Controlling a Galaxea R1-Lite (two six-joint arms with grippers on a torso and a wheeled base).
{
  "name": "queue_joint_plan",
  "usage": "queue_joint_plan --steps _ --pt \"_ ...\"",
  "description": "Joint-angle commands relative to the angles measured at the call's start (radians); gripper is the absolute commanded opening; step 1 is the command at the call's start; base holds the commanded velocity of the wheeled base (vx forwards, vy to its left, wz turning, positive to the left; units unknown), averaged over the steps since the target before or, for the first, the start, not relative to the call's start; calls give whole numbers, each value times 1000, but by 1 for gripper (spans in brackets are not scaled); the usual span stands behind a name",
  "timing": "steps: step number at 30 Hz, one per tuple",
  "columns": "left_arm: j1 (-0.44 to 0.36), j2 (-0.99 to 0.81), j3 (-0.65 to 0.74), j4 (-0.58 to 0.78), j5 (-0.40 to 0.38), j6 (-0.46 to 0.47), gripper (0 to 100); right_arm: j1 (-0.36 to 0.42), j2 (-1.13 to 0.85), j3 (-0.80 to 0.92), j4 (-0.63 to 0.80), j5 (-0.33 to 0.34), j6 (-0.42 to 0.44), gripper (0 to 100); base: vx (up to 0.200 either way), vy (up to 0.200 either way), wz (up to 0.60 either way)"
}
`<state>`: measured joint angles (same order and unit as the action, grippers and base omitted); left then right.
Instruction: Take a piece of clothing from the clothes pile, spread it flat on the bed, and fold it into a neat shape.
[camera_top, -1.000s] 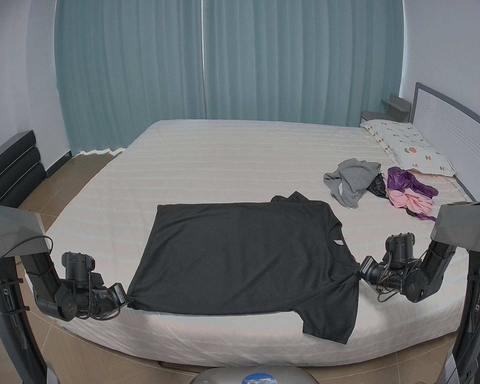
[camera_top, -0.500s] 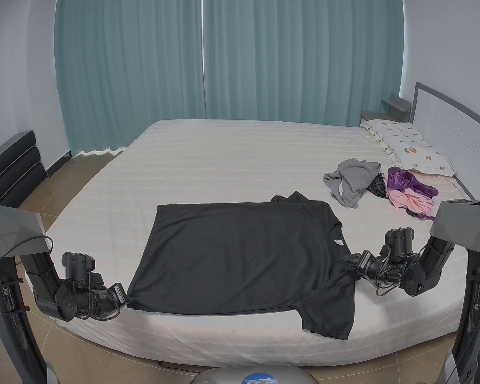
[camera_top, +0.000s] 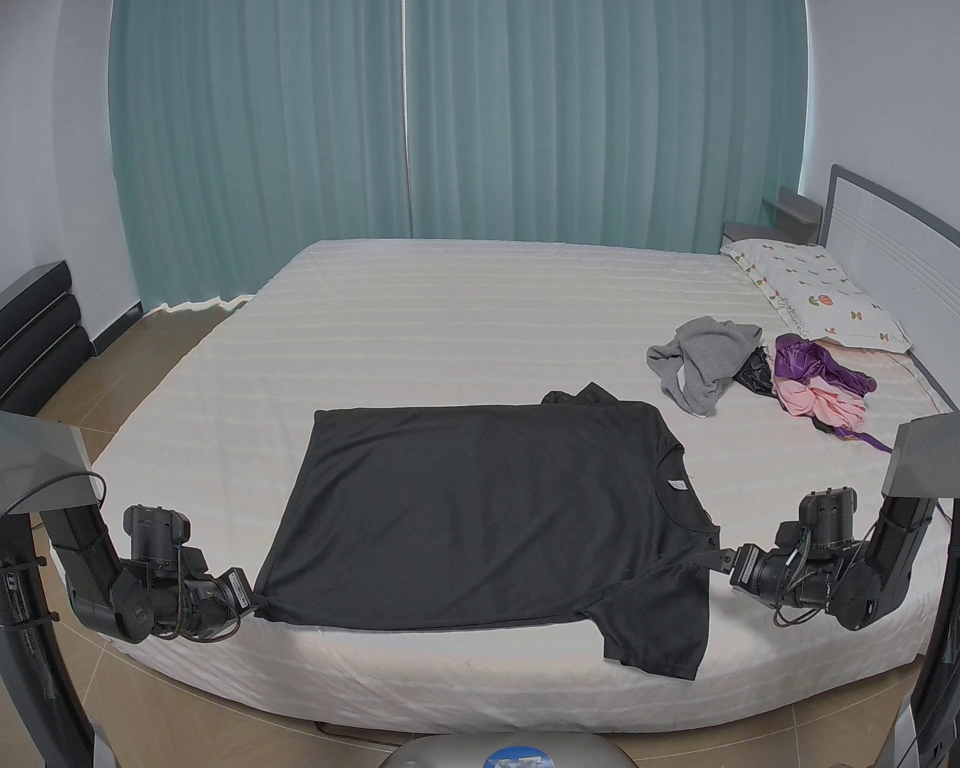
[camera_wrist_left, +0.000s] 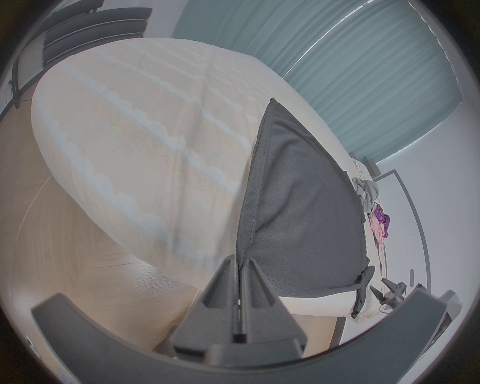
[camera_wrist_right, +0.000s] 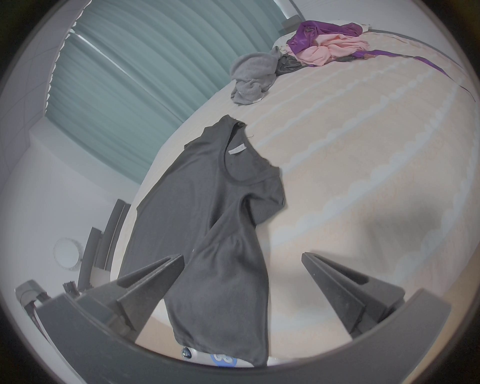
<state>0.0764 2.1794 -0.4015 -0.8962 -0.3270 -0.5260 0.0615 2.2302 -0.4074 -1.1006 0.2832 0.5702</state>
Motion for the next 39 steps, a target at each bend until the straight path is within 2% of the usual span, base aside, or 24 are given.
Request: queue_joint_plan --steps 1,8,17,22,33,34,39 --pt "-1 -1 4 -3 0 0 0 23 16 96 -67 24 -24 100 0 0 0" --pt "-1 -1 4 -3 0 0 0 52 91 130 -197 27 -26 100 0 0 0" --pt "-1 0 4 -3 0 0 0 67 103 125 -199 28 -27 100 0 0 0" --pt "-3 0 4 -4 0 0 0 103 118 84 -197 24 -18 100 0 0 0" --pt "-3 0 4 -4 0 0 0 93 164 61 -200 16 -16 100 0 0 0" --pt "-3 0 4 -4 0 0 0 92 163 62 -200 16 -16 0 0 0 0" --pt "-3 0 4 -4 0 0 0 81 120 96 -197 16 -18 0 0 0 0"
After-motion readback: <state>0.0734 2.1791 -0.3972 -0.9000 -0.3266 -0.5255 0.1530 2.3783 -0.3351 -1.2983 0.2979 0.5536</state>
